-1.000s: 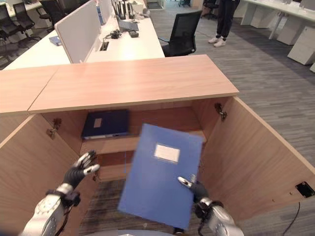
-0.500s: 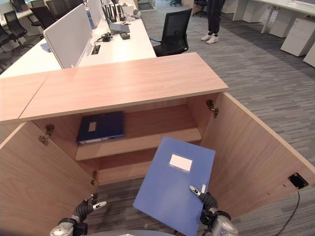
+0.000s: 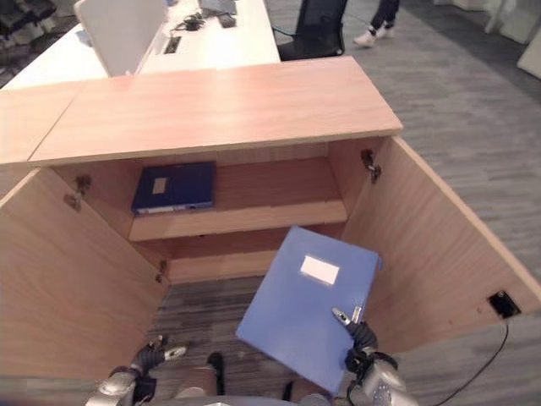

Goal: Put the empty folder in the office cabinet

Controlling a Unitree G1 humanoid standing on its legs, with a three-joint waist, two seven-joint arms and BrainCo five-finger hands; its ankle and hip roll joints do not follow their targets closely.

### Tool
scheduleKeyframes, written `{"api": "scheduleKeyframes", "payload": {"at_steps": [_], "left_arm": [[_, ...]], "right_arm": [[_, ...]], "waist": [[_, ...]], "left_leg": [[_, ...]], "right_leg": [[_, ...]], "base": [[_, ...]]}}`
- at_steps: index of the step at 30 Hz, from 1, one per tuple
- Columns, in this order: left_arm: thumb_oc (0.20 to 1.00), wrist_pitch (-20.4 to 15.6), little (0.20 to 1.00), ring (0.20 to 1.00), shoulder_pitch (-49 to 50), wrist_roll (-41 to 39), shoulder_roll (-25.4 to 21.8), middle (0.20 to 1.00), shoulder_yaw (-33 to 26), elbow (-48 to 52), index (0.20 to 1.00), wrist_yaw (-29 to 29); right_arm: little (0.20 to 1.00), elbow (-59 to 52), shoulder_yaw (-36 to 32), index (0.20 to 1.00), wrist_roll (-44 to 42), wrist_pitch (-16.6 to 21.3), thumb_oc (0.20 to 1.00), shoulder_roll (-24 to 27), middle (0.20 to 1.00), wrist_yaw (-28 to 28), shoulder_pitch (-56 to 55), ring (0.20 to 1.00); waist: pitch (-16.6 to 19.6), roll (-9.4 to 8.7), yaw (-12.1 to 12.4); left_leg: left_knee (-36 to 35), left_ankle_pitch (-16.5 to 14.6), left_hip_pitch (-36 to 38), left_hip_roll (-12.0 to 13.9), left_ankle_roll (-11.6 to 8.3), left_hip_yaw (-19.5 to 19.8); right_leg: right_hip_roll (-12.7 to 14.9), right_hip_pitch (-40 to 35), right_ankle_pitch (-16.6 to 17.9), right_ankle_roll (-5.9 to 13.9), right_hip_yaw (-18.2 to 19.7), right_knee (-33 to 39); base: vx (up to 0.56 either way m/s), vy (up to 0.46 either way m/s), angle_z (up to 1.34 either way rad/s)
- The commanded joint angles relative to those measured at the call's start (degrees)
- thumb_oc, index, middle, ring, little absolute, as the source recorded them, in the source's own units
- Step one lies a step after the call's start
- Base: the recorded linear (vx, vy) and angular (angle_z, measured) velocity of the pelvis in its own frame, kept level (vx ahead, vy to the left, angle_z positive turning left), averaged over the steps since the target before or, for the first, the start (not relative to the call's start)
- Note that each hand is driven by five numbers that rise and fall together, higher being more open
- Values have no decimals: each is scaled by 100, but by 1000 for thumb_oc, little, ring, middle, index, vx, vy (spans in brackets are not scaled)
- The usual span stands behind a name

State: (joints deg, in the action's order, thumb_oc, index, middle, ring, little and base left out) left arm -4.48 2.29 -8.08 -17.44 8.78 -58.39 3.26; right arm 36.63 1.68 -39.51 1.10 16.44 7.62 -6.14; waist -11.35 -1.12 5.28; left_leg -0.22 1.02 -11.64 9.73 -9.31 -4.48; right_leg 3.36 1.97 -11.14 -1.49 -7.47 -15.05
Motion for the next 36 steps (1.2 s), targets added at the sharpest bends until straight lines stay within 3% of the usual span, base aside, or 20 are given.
{"api": "scheduleKeyframes", "payload": {"at_steps": [1,4,6,9,13,16,18,20,22,24,26,27,28,31,36], "left_arm": [[1000,-116,1000,1000,98,61,-161,1000,-209,107,1000,-68],[1000,-100,1000,1000,177,86,-178,1000,-290,-32,1000,-75],[1000,-84,1000,1000,247,82,-231,1000,-380,-154,1000,-59],[1000,-70,1000,1000,268,166,-295,1000,-442,-306,1000,-100],[1000,-26,1000,1000,212,242,-459,1000,-433,-363,1000,-96],[1000,-9,1000,1000,138,155,-571,1000,-433,-271,1000,-85],[1000,0,1000,1000,139,155,-596,1000,-441,-201,1000,-87],[1000,-2,1000,1000,143,227,-635,1000,-472,-139,1000,-183],[1000,-9,1000,1000,120,196,-639,1000,-495,-155,1000,-213],[1000,-23,1000,1000,80,85,-601,1000,-546,-192,1000,-251],[1000,-29,1000,1000,86,76,-587,1000,-532,-174,1000,-250],[1000,-49,1000,1000,40,134,-539,1000,-459,-198,1000,-239],[1000,-59,1000,1000,16,209,-508,1000,-421,-211,1000,-235],[1000,-76,1000,1000,-11,371,-446,1000,-349,-277,1000,-282],[1000,-118,1000,1000,88,568,-398,1000,-281,-290,1000,-246]], "right_arm": [[200,-465,96,200,-257,247,200,-52,200,137,-83,200],[200,-391,179,200,-226,204,200,-105,200,172,-34,200],[200,-364,231,200,-187,185,200,-195,200,189,-52,200],[200,-233,274,200,-87,159,200,-303,200,178,40,200],[200,-147,283,200,-146,196,200,-451,200,105,267,200],[200,-203,355,200,-231,209,200,-488,200,112,417,200],[200,-248,378,200,-211,198,200,-494,200,115,453,200],[200,-388,447,200,-115,217,200,-562,200,103,437,200],[200,-408,453,200,-129,226,200,-588,200,95,437,200],[200,-476,426,200,-213,258,200,-633,200,62,421,200],[200,-471,424,200,-231,259,200,-628,200,52,416,200],[200,-472,400,200,-315,279,200,-639,200,26,422,200],[200,-462,389,200,-320,274,200,-628,200,16,403,200],[200,-464,361,200,-344,293,200,-628,200,-15,385,200],[200,-571,260,200,-340,308,200,-649,200,-38,260,200]], "waist": [[163,35,133],[214,-14,251],[274,-131,360],[378,-320,474],[441,-542,531],[300,-426,469],[248,-337,403],[150,-119,262],[107,-113,219],[37,-79,170],[-10,-69,130],[-40,-69,59],[-67,-43,7],[-105,-56,-173],[76,-108,-192]], "left_leg": [[-318,1037,-635,120,40,5],[-313,1091,-609,152,50,-24],[-99,1424,-656,196,75,-192],[147,1321,-725,81,224,-229],[73,1037,-603,-166,498,-507],[-56,799,-330,-215,695,-621],[-125,731,-188,-212,771,-629],[-395,524,345,-300,918,-588],[-437,455,480,-377,934,-576],[-469,261,775,-452,890,-562],[-450,199,853,-473,852,-484],[-449,96,976,-543,802,-353],[-437,23,1084,-561,780,-282],[-424,-92,1279,-646,760,-169],[-450,-181,1404,-823,749,-145]], "right_leg": [[109,-1896,-178,726,317,1632],[126,-2010,-262,758,481,1643],[241,-2073,-333,851,524,1604],[452,-1891,-225,1042,570,1433],[651,-1407,485,1372,534,738],[678,-689,1288,1583,184,-630],[661,-507,1404,1628,42,-1107],[583,35,1562,1649,-238,-1927],[616,180,1547,1640,-343,-1862],[895,436,1149,1440,-779,-962],[955,376,1017,1376,-883,-565],[1021,513,1058,1337,-698,209],[1053,532,1193,1380,-537,527],[1103,713,1627,1492,6,889],[1267,359,1755,1537,-8,1192]], "base": [[318,122,2],[297,160,-48],[392,298,-68],[245,210,-55],[211,215,-40],[135,259,-7],[86,180,11],[234,251,19],[247,138,-2],[263,6,5],[184,-85,9],[275,-121,36],[289,-110,55],[175,-36,38],[99,-24,37]]}}
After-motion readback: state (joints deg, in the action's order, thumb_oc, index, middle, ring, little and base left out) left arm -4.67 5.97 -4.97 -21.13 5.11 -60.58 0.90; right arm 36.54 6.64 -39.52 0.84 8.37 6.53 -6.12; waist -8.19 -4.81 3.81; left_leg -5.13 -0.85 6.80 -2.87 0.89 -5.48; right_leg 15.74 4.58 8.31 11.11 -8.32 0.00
